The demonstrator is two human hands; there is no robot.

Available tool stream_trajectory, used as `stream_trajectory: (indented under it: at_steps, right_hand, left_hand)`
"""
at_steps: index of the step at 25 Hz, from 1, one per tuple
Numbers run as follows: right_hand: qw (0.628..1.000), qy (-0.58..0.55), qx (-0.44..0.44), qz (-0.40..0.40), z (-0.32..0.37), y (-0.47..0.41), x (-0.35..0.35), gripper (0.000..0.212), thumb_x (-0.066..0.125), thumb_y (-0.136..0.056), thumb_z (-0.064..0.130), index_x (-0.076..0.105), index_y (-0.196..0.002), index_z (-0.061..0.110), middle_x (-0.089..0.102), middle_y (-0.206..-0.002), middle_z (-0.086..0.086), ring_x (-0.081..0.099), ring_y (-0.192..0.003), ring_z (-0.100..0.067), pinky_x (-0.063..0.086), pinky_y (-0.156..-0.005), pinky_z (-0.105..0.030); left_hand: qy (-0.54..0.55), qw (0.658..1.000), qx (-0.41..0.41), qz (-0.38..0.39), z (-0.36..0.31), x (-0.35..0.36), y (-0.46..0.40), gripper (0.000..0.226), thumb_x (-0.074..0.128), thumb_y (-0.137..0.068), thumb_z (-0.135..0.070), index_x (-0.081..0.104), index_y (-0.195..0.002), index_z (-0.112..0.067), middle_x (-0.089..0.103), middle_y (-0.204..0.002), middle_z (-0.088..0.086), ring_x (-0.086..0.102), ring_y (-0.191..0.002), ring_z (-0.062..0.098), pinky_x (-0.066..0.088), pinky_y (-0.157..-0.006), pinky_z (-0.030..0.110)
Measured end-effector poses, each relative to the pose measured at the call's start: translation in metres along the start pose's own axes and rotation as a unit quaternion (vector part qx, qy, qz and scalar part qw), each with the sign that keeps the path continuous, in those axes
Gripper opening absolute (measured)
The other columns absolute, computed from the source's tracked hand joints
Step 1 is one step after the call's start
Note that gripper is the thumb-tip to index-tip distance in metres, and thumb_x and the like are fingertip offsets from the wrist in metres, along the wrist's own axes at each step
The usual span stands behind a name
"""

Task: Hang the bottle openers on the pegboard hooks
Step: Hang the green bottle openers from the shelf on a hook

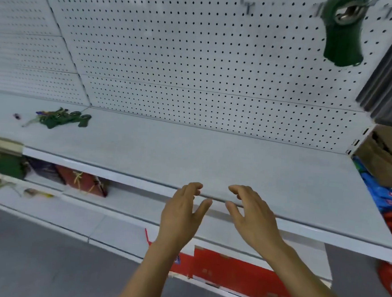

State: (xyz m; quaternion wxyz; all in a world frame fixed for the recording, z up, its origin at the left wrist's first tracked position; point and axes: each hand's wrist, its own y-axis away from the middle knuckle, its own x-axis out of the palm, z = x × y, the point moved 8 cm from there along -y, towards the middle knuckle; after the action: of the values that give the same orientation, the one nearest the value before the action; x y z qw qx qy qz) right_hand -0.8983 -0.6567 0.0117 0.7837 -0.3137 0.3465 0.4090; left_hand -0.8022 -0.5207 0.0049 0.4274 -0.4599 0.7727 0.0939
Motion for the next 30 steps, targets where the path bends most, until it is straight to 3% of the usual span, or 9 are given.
stream_trajectory:
  at_steps: [6, 11, 15, 18, 26, 30]
  right_hand:
    - [0.999, -0.003, -0.024, 0.042, 0.079, -0.047, 0.089, 0.034, 0.049, -0.097, 0.036, 0.047, -0.130, 0.028, 0.052, -0.130, 0.011, 0.052, -0.117, -0.011, 0.045, -0.096, -0.032]
    - [0.997, -0.028, -0.029, 0.070, 0.188, -0.101, 0.188, 0.029, 0.049, -0.096, 0.035, 0.050, -0.125, 0.029, 0.054, -0.124, 0.011, 0.054, -0.112, -0.010, 0.048, -0.089, -0.031]
    - [0.994, -0.054, -0.036, 0.085, 0.268, -0.140, 0.257, 0.027, 0.050, -0.096, 0.034, 0.051, -0.122, 0.028, 0.055, -0.121, 0.012, 0.054, -0.108, -0.008, 0.049, -0.085, -0.029]
    - [0.991, -0.070, -0.035, 0.104, 0.316, -0.170, 0.301, 0.025, 0.051, -0.096, 0.032, 0.053, -0.120, 0.027, 0.056, -0.119, 0.012, 0.055, -0.108, -0.009, 0.049, -0.086, -0.032]
    - [0.987, -0.077, -0.043, 0.135, 0.381, -0.287, 0.374, 0.022, 0.053, -0.095, 0.031, 0.058, -0.115, 0.026, 0.058, -0.122, 0.008, 0.058, -0.106, -0.011, 0.045, -0.084, -0.029]
    - [0.988, -0.076, -0.024, 0.135, 0.389, -0.365, 0.405, 0.025, 0.054, -0.095, 0.031, 0.058, -0.118, 0.023, 0.058, -0.123, 0.005, 0.059, -0.107, -0.014, 0.045, -0.085, -0.030]
  left_hand:
    - [-0.027, 0.998, -0.051, 0.001, 0.099, -0.058, -0.016, 0.048, 0.053, -0.091, -0.051, 0.044, -0.134, -0.031, 0.062, -0.123, -0.009, 0.060, -0.105, 0.010, 0.052, -0.089, 0.030]
    - [-0.054, 0.996, -0.069, 0.002, 0.221, -0.151, -0.041, 0.047, 0.053, -0.092, -0.049, 0.043, -0.134, -0.030, 0.062, -0.122, -0.008, 0.059, -0.107, 0.010, 0.052, -0.088, 0.028]
    - [-0.065, 0.994, -0.092, 0.004, 0.313, -0.218, -0.059, 0.040, 0.052, -0.093, -0.048, 0.047, -0.130, -0.031, 0.060, -0.118, -0.013, 0.057, -0.100, 0.005, 0.048, -0.080, 0.019]
    - [-0.065, 0.991, -0.113, -0.005, 0.375, -0.263, -0.075, 0.035, 0.054, -0.092, -0.047, 0.051, -0.123, -0.033, 0.062, -0.110, -0.016, 0.057, -0.094, 0.003, 0.050, -0.078, 0.023]
    - [0.032, 0.983, -0.179, -0.003, 0.477, -0.321, -0.162, 0.034, 0.057, -0.092, -0.040, 0.053, -0.124, -0.027, 0.064, -0.109, -0.008, 0.062, -0.094, 0.010, 0.056, -0.083, 0.033]
    - [0.055, 0.980, -0.191, 0.014, 0.510, -0.328, -0.228, 0.036, 0.057, -0.093, -0.039, 0.052, -0.126, -0.025, 0.063, -0.111, -0.006, 0.060, -0.094, 0.010, 0.054, -0.082, 0.028]
